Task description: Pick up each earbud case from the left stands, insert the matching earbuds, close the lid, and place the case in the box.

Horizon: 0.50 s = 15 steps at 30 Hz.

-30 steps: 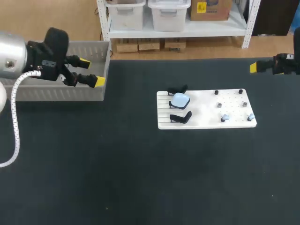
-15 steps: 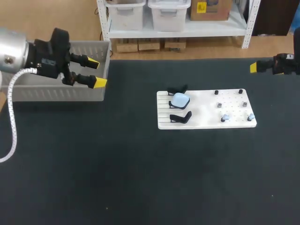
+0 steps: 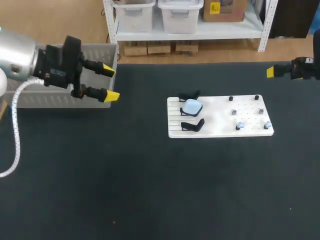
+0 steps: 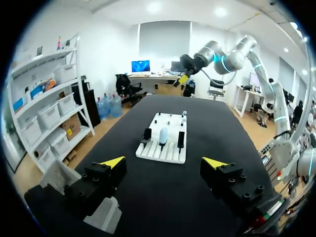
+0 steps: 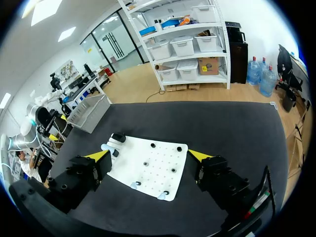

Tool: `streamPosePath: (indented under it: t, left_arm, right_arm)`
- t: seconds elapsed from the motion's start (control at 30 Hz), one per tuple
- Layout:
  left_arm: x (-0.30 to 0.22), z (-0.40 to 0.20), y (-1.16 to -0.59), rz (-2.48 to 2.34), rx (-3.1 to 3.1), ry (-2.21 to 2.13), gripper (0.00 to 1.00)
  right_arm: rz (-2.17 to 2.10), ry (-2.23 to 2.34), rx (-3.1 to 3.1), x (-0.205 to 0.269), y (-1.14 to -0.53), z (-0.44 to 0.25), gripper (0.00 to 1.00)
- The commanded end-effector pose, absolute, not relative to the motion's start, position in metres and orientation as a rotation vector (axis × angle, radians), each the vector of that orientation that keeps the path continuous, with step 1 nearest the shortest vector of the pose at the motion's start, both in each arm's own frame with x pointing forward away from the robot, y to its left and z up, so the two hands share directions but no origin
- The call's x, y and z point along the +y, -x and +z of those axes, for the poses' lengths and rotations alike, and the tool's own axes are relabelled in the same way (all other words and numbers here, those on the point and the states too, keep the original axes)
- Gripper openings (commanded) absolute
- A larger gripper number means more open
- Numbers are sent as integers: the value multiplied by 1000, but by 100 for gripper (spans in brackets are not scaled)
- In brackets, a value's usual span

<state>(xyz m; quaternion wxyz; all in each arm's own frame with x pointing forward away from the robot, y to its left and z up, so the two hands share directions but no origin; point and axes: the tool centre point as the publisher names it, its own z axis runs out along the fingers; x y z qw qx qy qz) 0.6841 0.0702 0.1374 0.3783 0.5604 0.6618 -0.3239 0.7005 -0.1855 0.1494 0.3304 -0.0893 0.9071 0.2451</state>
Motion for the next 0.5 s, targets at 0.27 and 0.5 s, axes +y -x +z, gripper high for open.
streamPosePath:
  t: [0.27, 0.5]
  left_arm:
    - [29, 107, -708, -923, 1615, -1533, 100]
    - [2, 86, -724, -997, 1594, -1567, 100]
  right_arm:
    - [640, 233, 2372, -186, -700, 150, 100]
    - [640, 233, 2372, -186, -700, 150, 100]
